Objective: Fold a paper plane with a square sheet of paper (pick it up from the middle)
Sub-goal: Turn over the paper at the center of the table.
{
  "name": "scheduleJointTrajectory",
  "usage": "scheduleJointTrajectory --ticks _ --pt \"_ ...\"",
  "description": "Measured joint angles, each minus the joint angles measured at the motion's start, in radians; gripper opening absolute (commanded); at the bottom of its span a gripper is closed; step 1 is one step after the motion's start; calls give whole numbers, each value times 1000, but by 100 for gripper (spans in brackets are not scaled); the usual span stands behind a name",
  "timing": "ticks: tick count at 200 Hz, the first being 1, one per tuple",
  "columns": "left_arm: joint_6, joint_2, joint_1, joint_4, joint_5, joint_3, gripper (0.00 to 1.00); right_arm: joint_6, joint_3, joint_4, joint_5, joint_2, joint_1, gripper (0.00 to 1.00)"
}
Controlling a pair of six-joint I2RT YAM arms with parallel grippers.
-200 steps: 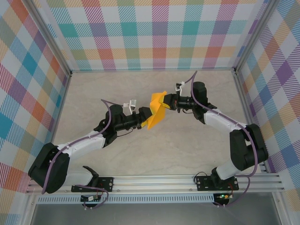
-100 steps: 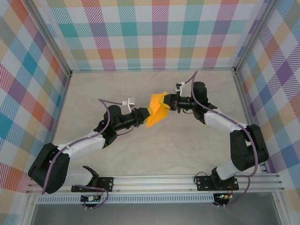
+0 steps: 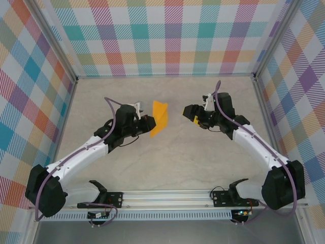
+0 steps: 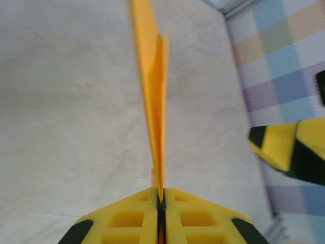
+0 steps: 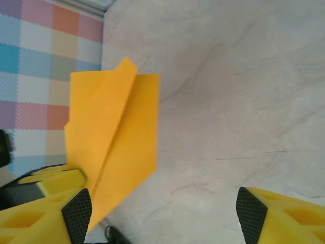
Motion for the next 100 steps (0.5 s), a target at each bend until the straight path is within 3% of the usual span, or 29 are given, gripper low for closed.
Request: scheduleJointTrajectory --ticks 26,65,100 --pt "122 69 -74 -251 -248 142 10 -28 -30 -59 104 -31 0 82" --pt "183 296 -161 -544 -616 293 10 -27 -95 -120 215 -36 0 82" --pt "190 489 -214 -669 -801 385 11 -10 -136 -158 306 -68 0 82"
